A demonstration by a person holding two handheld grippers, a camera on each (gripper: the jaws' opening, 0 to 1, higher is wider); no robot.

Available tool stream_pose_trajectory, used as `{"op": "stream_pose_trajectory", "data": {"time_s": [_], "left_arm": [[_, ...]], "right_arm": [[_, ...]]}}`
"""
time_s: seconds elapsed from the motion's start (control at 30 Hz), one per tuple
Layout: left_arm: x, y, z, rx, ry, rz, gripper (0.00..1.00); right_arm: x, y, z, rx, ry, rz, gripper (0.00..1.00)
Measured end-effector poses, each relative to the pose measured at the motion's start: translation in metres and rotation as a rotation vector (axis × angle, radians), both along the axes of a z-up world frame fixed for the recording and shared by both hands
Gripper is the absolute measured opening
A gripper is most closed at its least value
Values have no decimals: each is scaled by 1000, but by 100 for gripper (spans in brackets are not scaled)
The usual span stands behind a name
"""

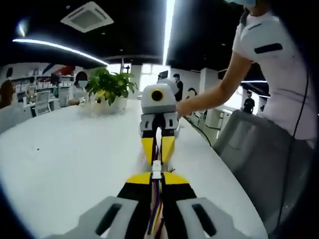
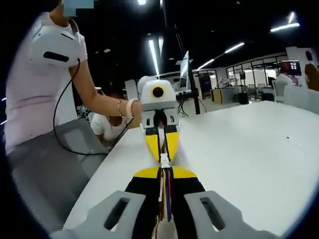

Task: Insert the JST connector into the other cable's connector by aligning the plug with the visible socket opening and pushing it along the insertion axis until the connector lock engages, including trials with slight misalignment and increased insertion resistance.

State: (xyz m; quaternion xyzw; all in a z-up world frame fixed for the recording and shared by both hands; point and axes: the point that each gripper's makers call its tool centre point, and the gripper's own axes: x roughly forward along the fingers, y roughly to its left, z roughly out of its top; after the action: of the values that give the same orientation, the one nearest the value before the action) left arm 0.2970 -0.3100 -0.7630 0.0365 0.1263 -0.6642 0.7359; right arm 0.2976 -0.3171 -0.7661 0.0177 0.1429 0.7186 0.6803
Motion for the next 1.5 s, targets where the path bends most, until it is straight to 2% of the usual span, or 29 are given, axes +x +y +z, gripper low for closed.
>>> {"op": "stream_pose_trajectory", "data": {"time_s": [0.23,0.47,0.63,0.87,1.1,1.13,1.17,1.2,1.23,1.33,1.5], "left_arm": [[2,-1,5,-18,1,2,0],[4,-1,2,-19,19,3,0],[5,-2,2,-17,8,4,0],[7,1,6,-29,0,8,0],[6,3,0,-7,14,7,0],[5,2,-1,-9,18,5,0],[4,-5,3,-44,27,-1,0],[3,-9,3,-44,25,-9,0],[14,-7,-14,40,-20,-23,0],[23,-9,-18,14,21,-7,0],[26,-11,-22,17,29,-18,0]], "right_arm": [[3,-1,4,31,18,-8,3],[5,0,1,41,38,-15,3],[4,0,3,40,51,-17,3],[3,3,7,49,41,-16,3],[1,8,2,43,46,-6,3],[0,9,4,52,49,-3,3],[-4,18,12,96,68,7,3],[-4,21,11,84,40,18,3],[-1,21,0,22,-3,19,3],[3,23,-2,48,31,3,3],[-1,23,-5,35,27,13,3]]}}
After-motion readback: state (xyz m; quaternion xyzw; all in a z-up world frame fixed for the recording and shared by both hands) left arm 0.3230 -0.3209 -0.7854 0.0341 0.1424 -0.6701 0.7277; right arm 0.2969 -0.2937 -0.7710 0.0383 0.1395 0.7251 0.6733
